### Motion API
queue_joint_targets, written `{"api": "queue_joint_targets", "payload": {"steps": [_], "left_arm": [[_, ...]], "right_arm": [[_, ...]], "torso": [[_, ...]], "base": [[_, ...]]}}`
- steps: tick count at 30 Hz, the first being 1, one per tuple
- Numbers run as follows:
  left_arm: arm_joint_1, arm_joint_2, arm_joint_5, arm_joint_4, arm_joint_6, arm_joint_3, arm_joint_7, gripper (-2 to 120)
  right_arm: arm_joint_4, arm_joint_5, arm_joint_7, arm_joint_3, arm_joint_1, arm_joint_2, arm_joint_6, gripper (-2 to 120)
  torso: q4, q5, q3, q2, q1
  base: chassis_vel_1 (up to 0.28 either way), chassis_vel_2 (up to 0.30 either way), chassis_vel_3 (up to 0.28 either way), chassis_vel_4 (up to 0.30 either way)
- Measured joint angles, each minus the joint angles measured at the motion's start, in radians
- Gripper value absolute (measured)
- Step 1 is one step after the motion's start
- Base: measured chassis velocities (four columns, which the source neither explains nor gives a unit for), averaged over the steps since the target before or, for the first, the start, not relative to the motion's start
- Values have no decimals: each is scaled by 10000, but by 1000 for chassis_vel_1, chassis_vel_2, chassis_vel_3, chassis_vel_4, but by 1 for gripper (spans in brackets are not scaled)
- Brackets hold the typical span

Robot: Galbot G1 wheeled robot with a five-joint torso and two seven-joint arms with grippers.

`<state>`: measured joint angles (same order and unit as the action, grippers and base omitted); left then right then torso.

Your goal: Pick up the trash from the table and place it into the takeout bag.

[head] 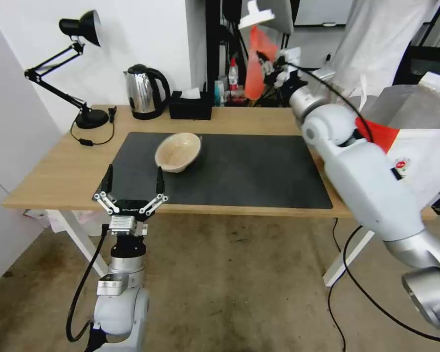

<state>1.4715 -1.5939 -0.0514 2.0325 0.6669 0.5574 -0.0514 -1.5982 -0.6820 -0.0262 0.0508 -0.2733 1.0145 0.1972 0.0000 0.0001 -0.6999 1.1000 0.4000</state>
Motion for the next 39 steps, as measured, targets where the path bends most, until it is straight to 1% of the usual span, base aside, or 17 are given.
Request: {"api": "queue_joint_targets", "payload": {"steps": [3,4,8,9,12,27,30,31,35,36,39], "left_arm": [[23,0,-11,12,0,-12,-2,100],[23,0,-11,12,0,-12,-2,100],[29,1,-38,21,-1,-45,-8,100],[29,1,-38,21,-1,-45,-8,100],[21,1,-131,22,-12,-102,-10,100],[-37,4,-231,11,-67,-216,-8,100],[-41,5,-237,30,-125,-224,-8,100],[-41,5,-237,30,-125,-224,-8,100],[-37,8,-245,74,-218,-252,-8,100],[-37,8,-245,74,-218,-252,-8,100],[-35,8,-290,76,-232,-345,-9,100]], "right_arm": [[-170,-111,-1,290,-130,-453,19,2],[-170,-111,-1,290,-130,-453,19,2],[-462,-267,36,780,-409,-1075,31,2],[-462,-267,36,780,-409,-1075,31,2],[-743,-367,51,1156,-663,-1478,93,2],[-1353,-664,89,2403,-1389,-2203,117,2],[-1512,-760,98,2893,-1608,-2362,117,2],[-1512,-760,98,2893,-1608,-2362,117,2],[-1741,-983,123,3716,-2043,-2702,113,2],[-1741,-983,123,3716,-2043,-2702,113,2],[-1835,-1165,130,4215,-2321,-2994,93,2]], "torso": [[0,1,0,0,-1],[0,1,0,0,-1],[-1,1,0,0,0],[-1,1,0,0,0],[0,0,0,0,0],[1,-1,0,0,-1],[2,-1,-1,0,0],[2,-1,-1,0,0],[-1,1,-1,0,-1],[-1,1,-1,0,-1],[-2,1,-1,0,-1]], "base": [[0,0,0,0],[0,0,0,0],[0,0,0,0],[0,0,0,0],[0,0,0,0],[0,0,0,0],[0,0,0,0],[0,0,0,0],[0,0,0,0],[0,0,0,0],[0,0,0,0]]}}
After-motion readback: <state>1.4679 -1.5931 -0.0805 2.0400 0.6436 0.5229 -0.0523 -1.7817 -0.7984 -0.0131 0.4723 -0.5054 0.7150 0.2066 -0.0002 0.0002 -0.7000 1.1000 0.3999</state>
